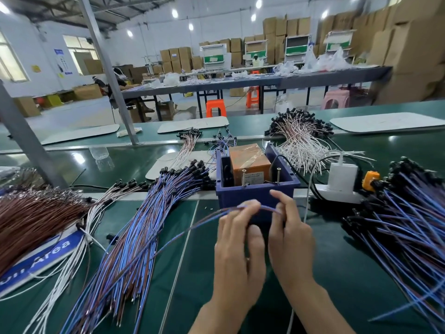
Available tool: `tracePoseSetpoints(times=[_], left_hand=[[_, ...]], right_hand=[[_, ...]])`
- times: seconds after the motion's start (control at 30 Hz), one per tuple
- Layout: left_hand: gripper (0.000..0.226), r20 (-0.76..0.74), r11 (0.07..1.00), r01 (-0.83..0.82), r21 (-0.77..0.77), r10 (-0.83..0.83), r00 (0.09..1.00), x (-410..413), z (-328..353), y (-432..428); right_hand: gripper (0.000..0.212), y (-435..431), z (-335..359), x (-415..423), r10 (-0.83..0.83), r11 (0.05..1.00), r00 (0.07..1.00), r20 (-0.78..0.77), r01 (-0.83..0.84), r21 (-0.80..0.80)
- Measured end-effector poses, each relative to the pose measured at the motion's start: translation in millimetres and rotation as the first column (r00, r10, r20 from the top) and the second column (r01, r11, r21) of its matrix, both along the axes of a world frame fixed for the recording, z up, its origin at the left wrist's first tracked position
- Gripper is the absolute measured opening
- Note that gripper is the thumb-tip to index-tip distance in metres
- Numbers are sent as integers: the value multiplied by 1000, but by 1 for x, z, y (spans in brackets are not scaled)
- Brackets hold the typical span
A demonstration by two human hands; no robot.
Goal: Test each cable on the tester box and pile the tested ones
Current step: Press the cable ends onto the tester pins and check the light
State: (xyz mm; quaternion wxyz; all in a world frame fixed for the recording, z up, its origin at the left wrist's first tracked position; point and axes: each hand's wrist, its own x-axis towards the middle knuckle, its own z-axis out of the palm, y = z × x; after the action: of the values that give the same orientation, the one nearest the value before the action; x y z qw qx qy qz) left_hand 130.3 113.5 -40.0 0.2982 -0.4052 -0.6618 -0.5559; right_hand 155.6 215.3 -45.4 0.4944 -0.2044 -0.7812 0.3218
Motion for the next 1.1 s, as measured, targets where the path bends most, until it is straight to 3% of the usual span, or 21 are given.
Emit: tracePoseSetpoints(times=[0.1, 0.2, 0.3, 0.4, 0.47, 0.53, 0.6, 0.77, 0.87, 0.93, 1.03, 1.1], left_hand=[[37, 314, 953, -78, 294, -19, 949, -3, 15, -3], [33, 537, 815, -258, 518, -75, 840, -19, 28, -20], [32, 551, 796, -293, 529, -60, 832, -22, 33, -27], [29, 531, 810, -185, 556, -175, 829, -20, 30, -23], [21, 589, 718, -125, 685, -445, 674, -29, 32, -27], [15, 594, 606, -114, 788, -697, 402, -40, 34, -33], [13, 590, 579, -122, 806, -775, 227, -46, 34, -39], [27, 600, 599, -45, 799, -791, 121, -50, 33, -42], [32, 704, 701, 179, 691, -708, 53, -42, 31, -36], [33, 777, 718, 365, 593, -629, -27, -31, 32, -29], [32, 789, 544, 616, 570, -571, -226, -16, 29, -22], [38, 771, 411, 693, 592, -538, -341, -7, 25, -20]], right_hand=[[32, 10, -4, -2, -25, 976, 998, -60, 11, -217], [28, 21, -4, -1, -115, 929, 978, -174, 43, -368], [30, 26, -2, 0, -187, 910, 962, -198, 93, -404], [35, 22, -3, 0, -128, 896, 953, -274, -7, -444], [40, 21, -2, 0, -103, 889, 938, -332, -63, -453], [37, 20, -1, -1, -117, 905, 932, -344, -43, -423], [36, 18, -1, 0, -104, 930, 937, -332, -27, -367], [26, 14, 2, -1, -67, 949, 937, -343, -46, -311], [18, 20, 3, 0, -97, 929, 933, -346, -40, -367], [20, 26, 1, 1, -126, 914, 945, -302, -8, -405], [24, 35, -5, 3, -161, 900, 969, -189, 66, -431], [24, 38, -8, 3, -166, 884, 978, -129, 89, -459]])
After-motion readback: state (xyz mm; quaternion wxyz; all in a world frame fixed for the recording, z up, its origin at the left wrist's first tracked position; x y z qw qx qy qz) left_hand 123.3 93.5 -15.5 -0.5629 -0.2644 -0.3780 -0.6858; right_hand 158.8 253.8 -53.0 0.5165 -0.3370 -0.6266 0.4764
